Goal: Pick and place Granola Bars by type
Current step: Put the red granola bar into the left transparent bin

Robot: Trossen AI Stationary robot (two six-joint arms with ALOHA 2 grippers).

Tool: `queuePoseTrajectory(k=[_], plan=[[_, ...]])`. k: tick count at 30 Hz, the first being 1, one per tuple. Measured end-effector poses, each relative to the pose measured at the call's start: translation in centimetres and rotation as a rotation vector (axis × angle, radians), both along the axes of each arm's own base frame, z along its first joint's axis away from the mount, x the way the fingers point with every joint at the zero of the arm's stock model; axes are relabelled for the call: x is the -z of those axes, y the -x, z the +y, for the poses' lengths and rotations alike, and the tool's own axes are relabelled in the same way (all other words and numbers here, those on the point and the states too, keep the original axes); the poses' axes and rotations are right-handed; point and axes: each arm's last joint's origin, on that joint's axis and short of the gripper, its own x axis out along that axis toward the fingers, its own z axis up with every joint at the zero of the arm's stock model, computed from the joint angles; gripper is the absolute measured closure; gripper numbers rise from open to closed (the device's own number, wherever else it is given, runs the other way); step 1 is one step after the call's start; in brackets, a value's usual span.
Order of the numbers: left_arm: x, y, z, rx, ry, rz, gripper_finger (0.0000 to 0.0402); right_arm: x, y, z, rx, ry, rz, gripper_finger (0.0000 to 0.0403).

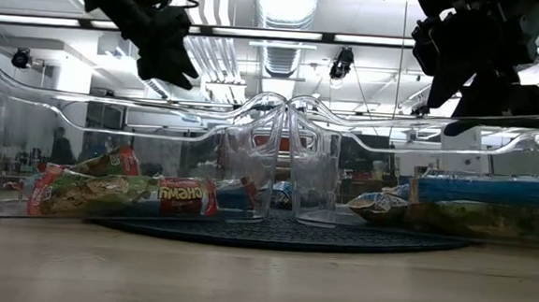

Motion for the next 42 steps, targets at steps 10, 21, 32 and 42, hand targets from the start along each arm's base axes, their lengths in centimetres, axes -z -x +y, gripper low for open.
queuePoseTrajectory(k=[10,21,32,42], plan=[[2.0,-2.6,3.0,0.041,-0.050,0.271,0.0191,-0.1,-0.1,-0.1,-0.006,0.002,-0.013,0.0234],[3.6,-4.4,5.1,0.099,-0.063,0.551,0.0191,-2.9,0.1,-0.4,-0.048,-0.015,-0.181,0.0234],[3.7,-3.6,6.3,0.071,-0.058,0.569,0.0191,-8.3,0.8,-2.1,-0.169,0.201,-0.080,0.0334],[3.9,-2.9,6.6,0.168,-0.148,0.671,0.0191,-13.2,0.8,-3.6,-0.199,0.428,-0.164,0.0394]])
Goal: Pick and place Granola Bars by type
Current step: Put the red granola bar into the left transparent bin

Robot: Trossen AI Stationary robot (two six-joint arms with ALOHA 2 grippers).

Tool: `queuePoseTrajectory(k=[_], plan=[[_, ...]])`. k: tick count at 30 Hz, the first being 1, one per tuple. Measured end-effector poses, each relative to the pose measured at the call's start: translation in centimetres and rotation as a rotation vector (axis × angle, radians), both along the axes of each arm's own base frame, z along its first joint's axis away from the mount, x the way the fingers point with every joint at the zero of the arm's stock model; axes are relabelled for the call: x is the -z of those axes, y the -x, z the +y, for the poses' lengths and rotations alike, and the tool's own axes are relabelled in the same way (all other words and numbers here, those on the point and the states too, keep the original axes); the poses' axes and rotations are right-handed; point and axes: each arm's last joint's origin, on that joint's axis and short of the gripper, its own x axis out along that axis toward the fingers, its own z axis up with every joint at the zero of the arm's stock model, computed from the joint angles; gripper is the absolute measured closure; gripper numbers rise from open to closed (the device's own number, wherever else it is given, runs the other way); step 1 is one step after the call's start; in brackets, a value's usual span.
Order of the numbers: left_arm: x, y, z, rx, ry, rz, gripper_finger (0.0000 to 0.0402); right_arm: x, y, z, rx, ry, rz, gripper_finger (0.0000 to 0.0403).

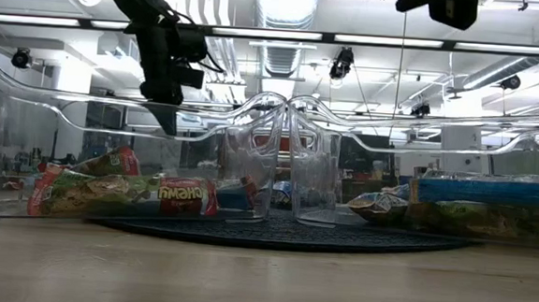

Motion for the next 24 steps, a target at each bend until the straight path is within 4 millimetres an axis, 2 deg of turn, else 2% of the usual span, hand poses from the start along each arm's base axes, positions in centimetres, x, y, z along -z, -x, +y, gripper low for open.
queuePoseTrajectory(k=[6,13,17,24], plan=[[0.8,0.1,0.7,0.043,-0.026,0.067,0.0191,0.2,-0.1,-0.7,0.018,0.014,0.011,0.0394],[2.9,0.4,2.9,0.018,-0.002,0.177,0.0191,0.9,-0.1,-0.8,0.032,0.008,0.032,0.0394],[2.4,-0.3,3.9,0.023,0.021,0.178,0.0191,0.9,-0.1,-0.8,0.021,0.019,0.033,0.0394],[2.8,-1.9,5.7,-0.019,0.130,0.248,0.0191,0.9,-0.1,-0.8,-0.010,0.048,0.038,0.0394]])
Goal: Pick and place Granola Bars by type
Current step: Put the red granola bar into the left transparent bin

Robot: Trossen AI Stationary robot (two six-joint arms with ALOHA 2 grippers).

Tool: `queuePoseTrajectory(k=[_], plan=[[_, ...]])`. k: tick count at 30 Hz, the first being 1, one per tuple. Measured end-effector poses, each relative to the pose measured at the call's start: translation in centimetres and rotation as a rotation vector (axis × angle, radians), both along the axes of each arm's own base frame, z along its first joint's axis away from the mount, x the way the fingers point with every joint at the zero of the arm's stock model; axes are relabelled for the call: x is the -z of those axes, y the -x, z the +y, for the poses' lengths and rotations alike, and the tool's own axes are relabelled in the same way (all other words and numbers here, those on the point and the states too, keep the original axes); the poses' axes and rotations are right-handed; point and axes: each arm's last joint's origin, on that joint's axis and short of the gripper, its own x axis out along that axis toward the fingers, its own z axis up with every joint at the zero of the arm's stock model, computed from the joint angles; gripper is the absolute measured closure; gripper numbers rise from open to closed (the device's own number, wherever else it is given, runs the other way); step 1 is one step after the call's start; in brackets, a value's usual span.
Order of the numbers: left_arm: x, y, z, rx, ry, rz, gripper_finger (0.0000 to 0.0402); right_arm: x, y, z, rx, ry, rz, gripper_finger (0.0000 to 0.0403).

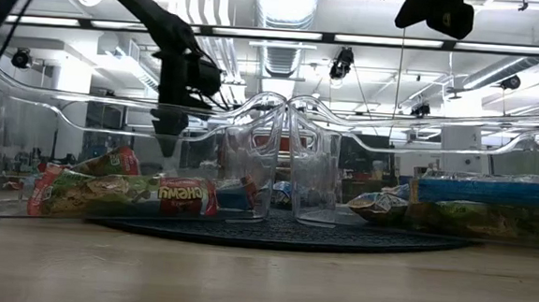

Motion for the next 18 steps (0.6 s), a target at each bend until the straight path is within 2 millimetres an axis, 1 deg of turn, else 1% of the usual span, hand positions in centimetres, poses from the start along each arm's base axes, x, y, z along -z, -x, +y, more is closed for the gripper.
queuePoseTrajectory(k=[3,7,10,18], plan=[[0.7,-0.7,1.0,-0.037,-0.013,0.047,0.0191,0.0,0.0,0.0,-0.016,0.015,0.002,0.0394],[1.1,-1.4,1.9,-0.052,-0.001,0.090,0.0191,0.0,0.0,0.0,-0.034,0.033,0.005,0.0394],[1.5,-1.6,2.2,-0.070,0.009,0.131,0.0191,0.0,0.0,0.0,-0.036,0.039,0.005,0.0394],[1.7,-1.7,2.4,-0.115,-0.019,0.141,0.0191,0.0,0.0,-0.2,-0.017,0.054,0.000,0.0394]])
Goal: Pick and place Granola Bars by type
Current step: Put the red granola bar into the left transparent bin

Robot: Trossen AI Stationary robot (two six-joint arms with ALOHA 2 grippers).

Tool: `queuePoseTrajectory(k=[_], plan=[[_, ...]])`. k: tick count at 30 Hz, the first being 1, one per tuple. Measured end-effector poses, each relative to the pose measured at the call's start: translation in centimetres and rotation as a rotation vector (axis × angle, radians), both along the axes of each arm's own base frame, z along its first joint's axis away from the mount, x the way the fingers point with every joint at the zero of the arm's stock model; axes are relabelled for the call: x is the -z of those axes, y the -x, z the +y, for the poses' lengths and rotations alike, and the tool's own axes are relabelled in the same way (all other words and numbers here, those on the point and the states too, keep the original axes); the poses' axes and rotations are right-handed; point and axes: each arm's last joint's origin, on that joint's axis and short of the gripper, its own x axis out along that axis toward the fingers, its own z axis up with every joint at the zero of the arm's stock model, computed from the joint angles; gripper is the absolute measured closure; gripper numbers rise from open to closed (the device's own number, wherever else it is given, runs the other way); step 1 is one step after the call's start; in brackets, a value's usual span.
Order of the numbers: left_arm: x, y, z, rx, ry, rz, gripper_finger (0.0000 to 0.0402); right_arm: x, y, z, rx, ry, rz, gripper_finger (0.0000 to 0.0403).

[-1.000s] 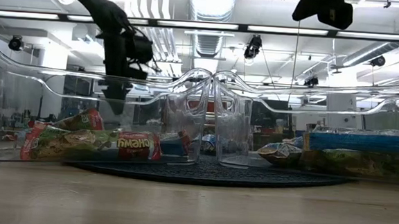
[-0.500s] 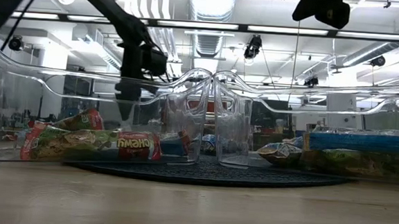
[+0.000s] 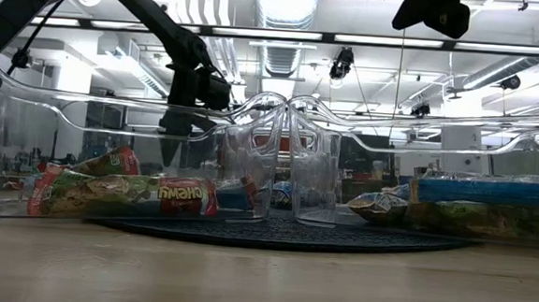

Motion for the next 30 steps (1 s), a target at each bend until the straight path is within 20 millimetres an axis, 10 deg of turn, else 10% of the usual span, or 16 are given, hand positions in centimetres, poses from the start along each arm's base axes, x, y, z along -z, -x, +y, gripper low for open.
queuePoseTrajectory(k=[30], plan=[[0.11,0.02,-0.20,0.042,0.040,-0.009,0.0191,-0.60,-0.61,0.11,-0.034,0.019,-0.083,0.0394]])
